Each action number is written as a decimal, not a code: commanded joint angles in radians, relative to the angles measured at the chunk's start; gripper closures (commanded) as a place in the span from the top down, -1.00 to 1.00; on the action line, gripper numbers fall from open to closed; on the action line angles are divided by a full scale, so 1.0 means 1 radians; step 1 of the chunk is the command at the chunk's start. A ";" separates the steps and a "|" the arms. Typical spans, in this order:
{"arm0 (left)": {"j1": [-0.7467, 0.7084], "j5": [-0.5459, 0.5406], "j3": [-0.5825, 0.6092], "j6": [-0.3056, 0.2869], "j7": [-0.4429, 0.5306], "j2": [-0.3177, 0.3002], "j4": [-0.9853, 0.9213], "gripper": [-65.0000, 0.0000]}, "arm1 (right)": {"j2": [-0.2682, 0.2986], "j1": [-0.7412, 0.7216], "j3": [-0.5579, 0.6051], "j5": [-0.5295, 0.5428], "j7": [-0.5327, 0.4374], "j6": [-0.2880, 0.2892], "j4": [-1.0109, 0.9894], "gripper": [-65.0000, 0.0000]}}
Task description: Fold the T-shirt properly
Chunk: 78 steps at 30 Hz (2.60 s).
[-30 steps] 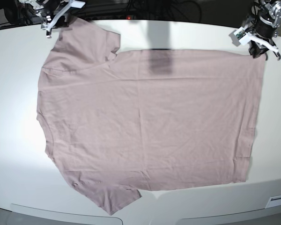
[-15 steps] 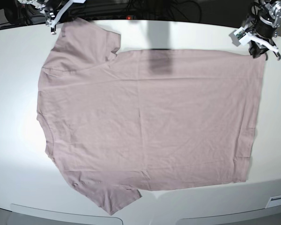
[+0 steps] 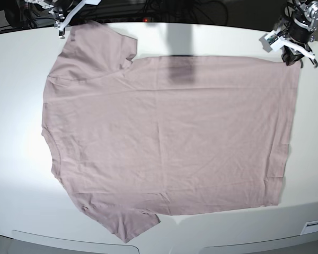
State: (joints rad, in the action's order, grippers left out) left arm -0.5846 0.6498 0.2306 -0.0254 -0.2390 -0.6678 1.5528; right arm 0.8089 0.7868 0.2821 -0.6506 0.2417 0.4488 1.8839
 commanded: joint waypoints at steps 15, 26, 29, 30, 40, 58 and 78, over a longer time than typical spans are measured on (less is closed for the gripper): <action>-0.013 -0.014 0.001 -0.027 0.001 -0.011 0.001 -1.00 | 0.013 -0.027 -0.020 0.033 -0.017 -0.161 0.087 0.04; -0.014 -0.014 0.001 -0.027 0.000 -0.011 0.001 -1.00 | 0.014 -0.039 -0.020 0.082 0.039 -0.024 0.094 0.04; -0.014 -0.014 0.001 -0.027 0.001 -0.011 0.001 -1.00 | 0.010 -0.043 -0.020 0.149 0.043 -0.071 0.094 0.04; -0.014 -0.014 0.001 -0.027 0.001 -0.011 0.001 -1.00 | 0.002 -0.048 -0.020 0.175 0.057 -0.100 0.094 0.04; -0.014 -0.014 0.001 -0.027 0.000 -0.011 0.001 -1.00 | -0.150 -0.190 -0.023 0.534 0.383 -0.139 0.077 0.04; -0.014 -0.014 0.001 -0.027 0.001 -0.011 0.001 -1.00 | -0.165 -0.205 -0.219 0.463 0.382 0.187 0.073 0.04; -0.014 -0.055 0.001 -0.027 0.000 -0.011 0.001 -1.00 | 0.038 -0.205 -0.205 0.360 0.180 0.211 -0.023 0.03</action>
State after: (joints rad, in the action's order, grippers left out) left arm -0.5869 0.6094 0.2298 -0.0216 -0.2321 -0.6678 1.5532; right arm 0.8284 0.5842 0.0834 -0.2882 0.4191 0.6628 1.8484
